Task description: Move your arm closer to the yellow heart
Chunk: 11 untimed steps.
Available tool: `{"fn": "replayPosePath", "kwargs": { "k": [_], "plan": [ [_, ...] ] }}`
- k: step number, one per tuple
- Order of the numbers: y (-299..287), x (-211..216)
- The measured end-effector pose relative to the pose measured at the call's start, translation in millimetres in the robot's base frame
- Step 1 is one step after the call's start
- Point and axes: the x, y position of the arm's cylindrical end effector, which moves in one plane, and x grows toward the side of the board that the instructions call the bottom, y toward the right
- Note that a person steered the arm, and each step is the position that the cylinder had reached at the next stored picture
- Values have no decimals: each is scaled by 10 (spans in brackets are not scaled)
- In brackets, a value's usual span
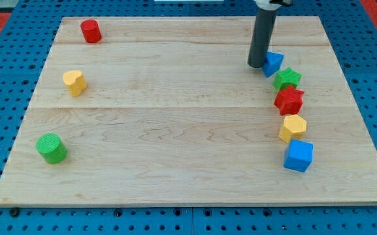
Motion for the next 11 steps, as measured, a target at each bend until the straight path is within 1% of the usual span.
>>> {"fn": "replayPosePath", "kwargs": {
  "k": [2,3,4,5,6,7,8,9,10,11],
  "plan": [
    [-5,0],
    [196,0],
    [217,0],
    [-612,67],
    [-1528,248],
    [-2044,1098],
    [-3342,1209],
    [-3692,642],
    [-2978,114],
    [-2436,-302]
  ]
}}
